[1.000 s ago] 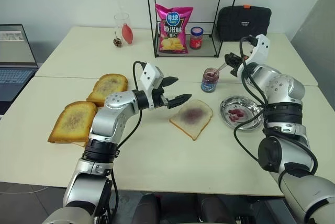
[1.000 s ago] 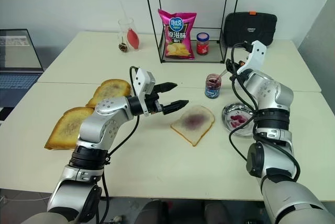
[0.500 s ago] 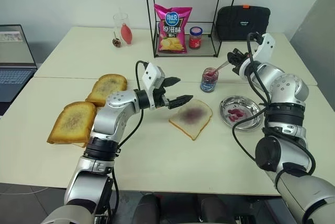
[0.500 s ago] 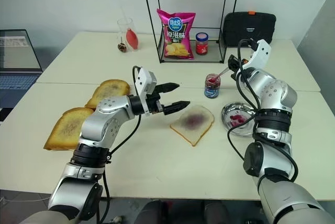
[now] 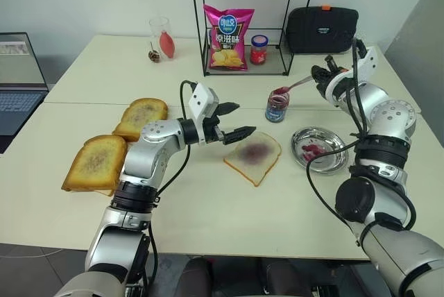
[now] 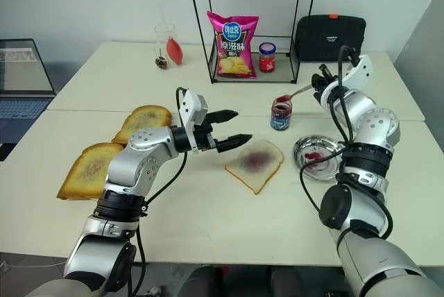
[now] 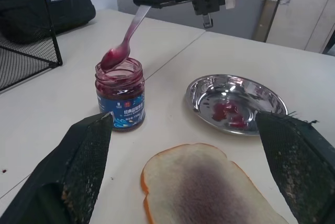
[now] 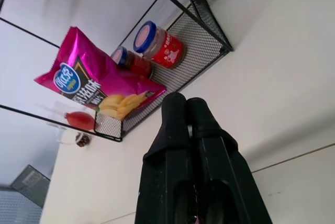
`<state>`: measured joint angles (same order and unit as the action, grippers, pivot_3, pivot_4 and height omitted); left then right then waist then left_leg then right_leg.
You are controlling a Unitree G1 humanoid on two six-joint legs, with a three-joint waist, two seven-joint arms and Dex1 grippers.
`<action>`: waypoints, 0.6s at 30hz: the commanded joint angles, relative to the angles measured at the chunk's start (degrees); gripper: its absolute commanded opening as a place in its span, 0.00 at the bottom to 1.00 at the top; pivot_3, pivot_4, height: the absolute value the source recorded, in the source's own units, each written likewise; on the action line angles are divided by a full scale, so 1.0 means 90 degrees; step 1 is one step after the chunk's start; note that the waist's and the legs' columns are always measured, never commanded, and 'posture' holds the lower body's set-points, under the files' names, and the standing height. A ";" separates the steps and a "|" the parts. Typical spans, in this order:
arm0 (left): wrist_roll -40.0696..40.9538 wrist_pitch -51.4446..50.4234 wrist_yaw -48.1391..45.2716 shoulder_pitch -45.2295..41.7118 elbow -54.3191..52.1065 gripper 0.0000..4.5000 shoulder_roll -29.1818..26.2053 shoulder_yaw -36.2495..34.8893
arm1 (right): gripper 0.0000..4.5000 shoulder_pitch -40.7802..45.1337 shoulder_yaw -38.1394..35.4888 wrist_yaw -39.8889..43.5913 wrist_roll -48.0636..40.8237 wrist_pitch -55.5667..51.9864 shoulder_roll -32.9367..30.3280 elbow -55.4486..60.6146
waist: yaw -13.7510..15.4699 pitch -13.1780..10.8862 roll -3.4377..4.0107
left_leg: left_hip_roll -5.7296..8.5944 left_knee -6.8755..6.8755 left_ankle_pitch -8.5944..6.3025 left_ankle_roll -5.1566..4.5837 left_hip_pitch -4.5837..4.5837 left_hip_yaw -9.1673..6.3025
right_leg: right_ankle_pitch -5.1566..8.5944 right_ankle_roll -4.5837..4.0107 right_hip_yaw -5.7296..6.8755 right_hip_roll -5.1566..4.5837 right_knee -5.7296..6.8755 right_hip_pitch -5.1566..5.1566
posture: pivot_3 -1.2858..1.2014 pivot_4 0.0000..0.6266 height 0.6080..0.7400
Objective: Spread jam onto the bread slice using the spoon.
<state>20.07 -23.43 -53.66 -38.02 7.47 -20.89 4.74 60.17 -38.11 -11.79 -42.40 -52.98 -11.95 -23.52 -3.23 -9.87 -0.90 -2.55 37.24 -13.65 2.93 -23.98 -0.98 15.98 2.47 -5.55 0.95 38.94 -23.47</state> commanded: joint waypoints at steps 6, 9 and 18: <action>-0.0019 0.0208 -0.0426 -0.0344 0.0164 1.00 -0.0207 0.0003 | 0.01 -0.0007 -0.0164 -0.0494 -0.0859 -0.0451 -0.0184 0.1566 | 0.0001 0.0000 0.0001 | -0.0001 -0.0029 0.0001 0.0001 -0.0001 0.0003 | 0.0003 -0.0004 0.0000 0.0000 -0.0002 -0.0016 | 0.52 0.24 1.00; -0.0005 0.0212 -0.0805 -0.0281 0.0142 1.00 -0.0509 0.0019 | 0.01 -0.0343 0.0145 -0.0552 -0.1298 -0.1024 -0.0115 0.2659 | 0.0000 0.0000 0.0001 | -0.0003 -0.0034 0.0001 0.0001 -0.0005 0.0001 | 0.0011 -0.0008 0.0001 0.0000 -0.0001 -0.0022 | 0.52 0.24 1.00; 0.0483 -0.0358 -0.1581 0.0729 -0.1118 1.00 -0.1534 -0.0120 | 0.01 -0.1809 0.1957 -0.0424 -0.1704 -0.1738 0.0190 0.5406 | -0.0065 0.0001 0.0003 | -0.0011 -0.0039 0.0000 0.0001 -0.0002 0.0001 | 0.0021 -0.0013 -0.0002 0.0004 0.0009 -0.0031 | 0.52 0.24 1.00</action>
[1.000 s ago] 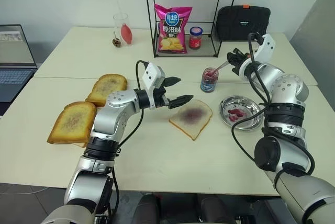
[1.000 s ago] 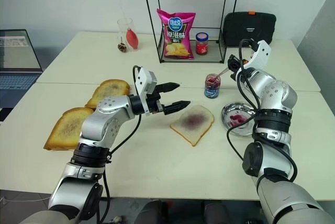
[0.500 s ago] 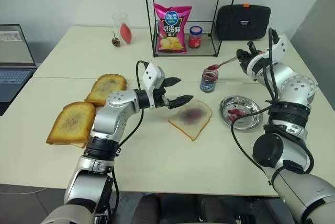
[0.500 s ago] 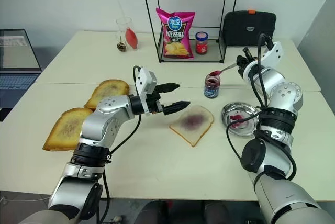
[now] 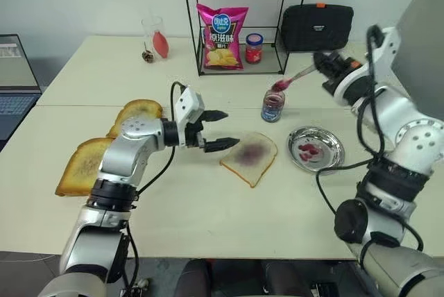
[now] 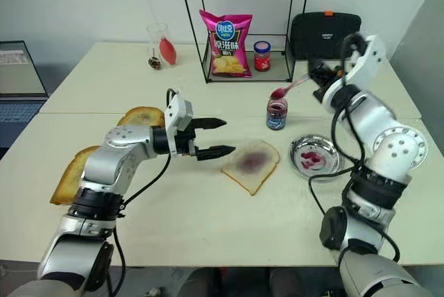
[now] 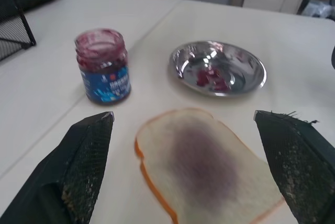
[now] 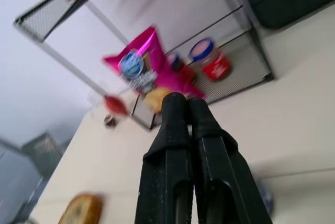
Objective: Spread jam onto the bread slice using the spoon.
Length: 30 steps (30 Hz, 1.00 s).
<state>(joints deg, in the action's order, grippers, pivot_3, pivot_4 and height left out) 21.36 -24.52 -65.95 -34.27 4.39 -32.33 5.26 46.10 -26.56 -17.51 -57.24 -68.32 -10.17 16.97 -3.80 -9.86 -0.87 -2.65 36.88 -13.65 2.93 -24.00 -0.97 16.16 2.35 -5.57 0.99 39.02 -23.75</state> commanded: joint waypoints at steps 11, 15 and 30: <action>0.0337 0.0029 -0.0112 0.1154 -0.1051 1.00 -0.0755 -0.0436 | 0.01 -0.1450 0.3383 0.1920 0.2094 0.1335 -0.1368 0.1800 | 0.0065 -0.0001 -0.0003 | 0.0007 0.0012 0.0000 0.0001 -0.0003 0.0001 | 0.0006 0.0010 0.0003 -0.0005 -0.0003 0.0001 | 0.52 0.24 1.00; 0.0345 0.0067 -0.0093 0.1170 -0.1024 1.00 -0.0749 -0.0405 | 0.01 -0.1606 0.3876 0.2355 0.2649 0.1659 -0.1750 0.1997 | 0.0061 -0.0001 -0.0005 | 0.0005 0.0010 0.0000 0.0001 -0.0002 0.0000 | 0.0006 0.0008 0.0004 -0.0004 -0.0003 0.0000 | 0.52 0.24 1.00; 0.0364 0.0072 -0.0120 0.1096 -0.1034 1.00 -0.0663 -0.0287 | 0.01 -0.1765 0.3931 0.2968 0.3095 0.1598 -0.1733 0.2329 | 0.0063 -0.0001 -0.0006 | 0.0004 0.0012 0.0000 0.0001 -0.0002 -0.0003 | 0.0002 0.0001 0.0005 -0.0003 -0.0002 0.0001 | 0.52 0.24 1.00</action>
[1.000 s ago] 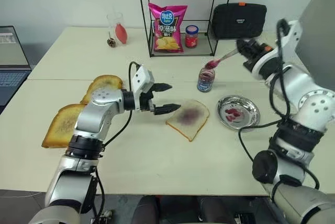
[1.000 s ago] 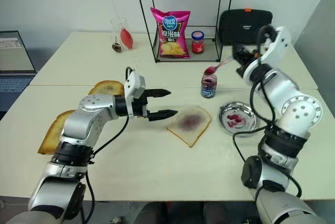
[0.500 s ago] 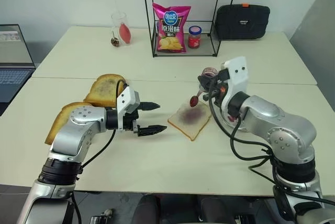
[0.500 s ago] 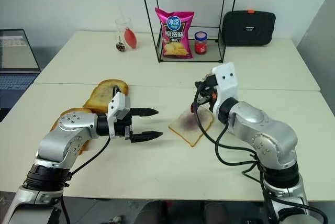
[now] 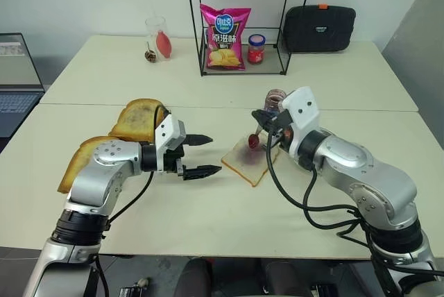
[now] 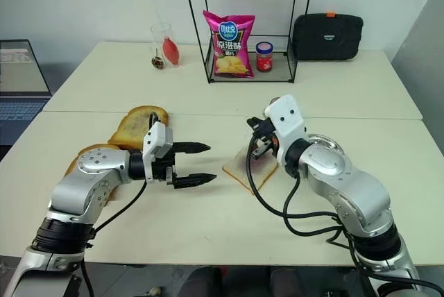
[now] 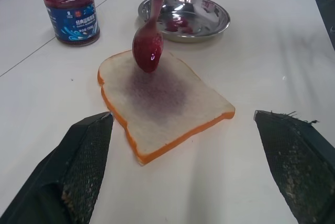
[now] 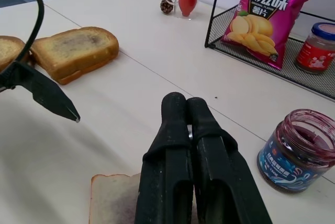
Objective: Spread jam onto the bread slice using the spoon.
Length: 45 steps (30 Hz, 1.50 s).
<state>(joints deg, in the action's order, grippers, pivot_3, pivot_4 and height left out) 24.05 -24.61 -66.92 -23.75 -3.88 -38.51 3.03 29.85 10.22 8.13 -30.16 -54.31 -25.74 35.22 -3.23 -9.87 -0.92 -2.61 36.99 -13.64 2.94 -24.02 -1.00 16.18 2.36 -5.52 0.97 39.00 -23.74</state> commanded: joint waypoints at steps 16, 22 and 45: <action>0.0051 0.0059 0.0011 -0.0152 -0.0097 1.00 0.0143 -0.0007 | 0.01 0.0187 -0.0480 0.0251 0.0008 -0.0258 0.0204 0.0328 | 0.0000 0.0000 0.0000 | 0.0001 0.0001 0.0000 0.0000 0.0001 -0.0001 | -0.0001 -0.0001 0.0001 0.0000 0.0002 0.0001 | 0.52 0.24 1.00; 0.0073 0.0008 -0.0073 -0.0142 -0.0116 1.00 0.0107 0.0029 | 0.01 0.0085 -0.1658 -0.0179 -0.1047 -0.0947 0.1287 0.0013 | 0.0001 0.0002 -0.0003 | 0.0001 0.0002 0.0000 0.0000 0.0000 -0.0004 | -0.0001 -0.0001 0.0003 0.0000 0.0004 0.0002 | 0.52 0.24 1.00; 0.0040 0.0025 -0.0048 -0.0309 -0.0020 1.00 0.0232 0.0167 | 0.01 -0.0364 -0.3267 -0.0961 -0.1409 -0.1038 0.1867 -0.1668 | -0.0007 0.0007 -0.0011 | 0.0004 0.0002 0.0000 0.0000 0.0011 -0.0003 | -0.0001 -0.0001 0.0003 -0.0001 0.0004 0.0015 | 0.52 0.24 1.00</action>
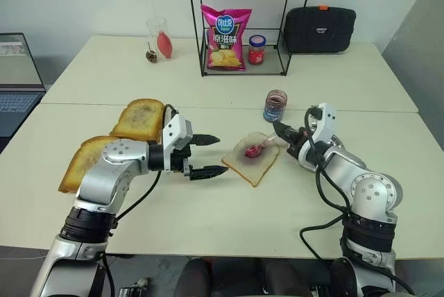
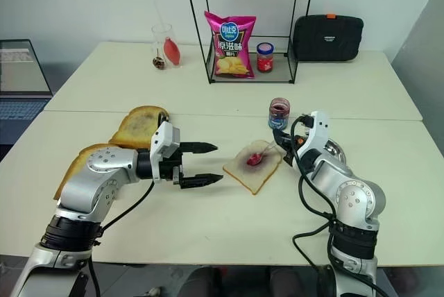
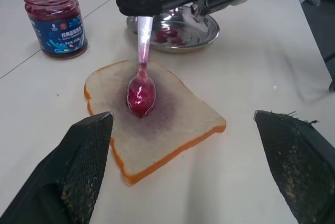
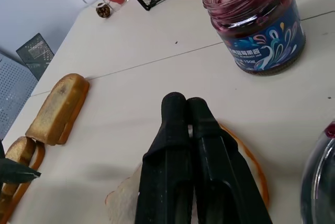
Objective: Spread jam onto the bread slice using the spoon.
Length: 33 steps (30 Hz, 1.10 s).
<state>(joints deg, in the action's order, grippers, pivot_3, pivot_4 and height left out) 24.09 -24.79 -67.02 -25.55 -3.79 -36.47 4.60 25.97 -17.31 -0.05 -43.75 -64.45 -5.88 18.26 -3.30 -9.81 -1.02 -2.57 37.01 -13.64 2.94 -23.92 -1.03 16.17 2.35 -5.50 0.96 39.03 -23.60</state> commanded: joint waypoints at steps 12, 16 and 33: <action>0.0028 0.0067 -0.0084 -0.0154 0.0014 1.00 0.0008 0.0022 | 0.01 0.0648 -0.0901 -0.0740 -0.1253 -0.0284 0.0147 0.0334 | 0.0003 0.0000 0.0000 | -0.0001 0.0000 0.0000 0.0000 0.0002 -0.0006 | 0.0000 0.0000 0.0003 0.0001 0.0001 0.0004 | 0.52 0.24 1.00; 0.0035 0.0069 -0.0095 -0.0139 0.0004 1.00 -0.0018 0.0020 | 0.01 0.0690 -0.0645 -0.0875 -0.1291 -0.0172 0.0496 0.0081 | -0.0022 0.0000 0.0001 | -0.0004 -0.0005 0.0000 0.0000 0.0003 -0.0007 | 0.0000 0.0000 0.0003 0.0004 0.0001 0.0003 | 0.52 0.24 1.00; -0.0025 0.0119 -0.0151 -0.0277 0.0139 1.00 0.0050 0.0104 | 0.01 -0.0060 -0.0537 -0.0452 -0.0614 0.0436 -0.0604 -0.0286 | 0.0024 0.0000 0.0000 | 0.0001 0.0000 0.0000 0.0000 0.0003 -0.0004 | 0.0000 0.0001 0.0003 -0.0001 -0.0002 0.0008 | 0.52 0.24 1.00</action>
<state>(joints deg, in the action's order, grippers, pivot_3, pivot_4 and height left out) 23.92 -24.59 -68.13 -26.75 -2.43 -36.22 5.56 25.45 -19.49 -2.61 -48.94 -60.75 -10.18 13.79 -3.08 -9.81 -1.02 -2.56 37.03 -13.64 2.94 -23.88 -1.06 16.17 2.36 -5.47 0.95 39.02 -23.53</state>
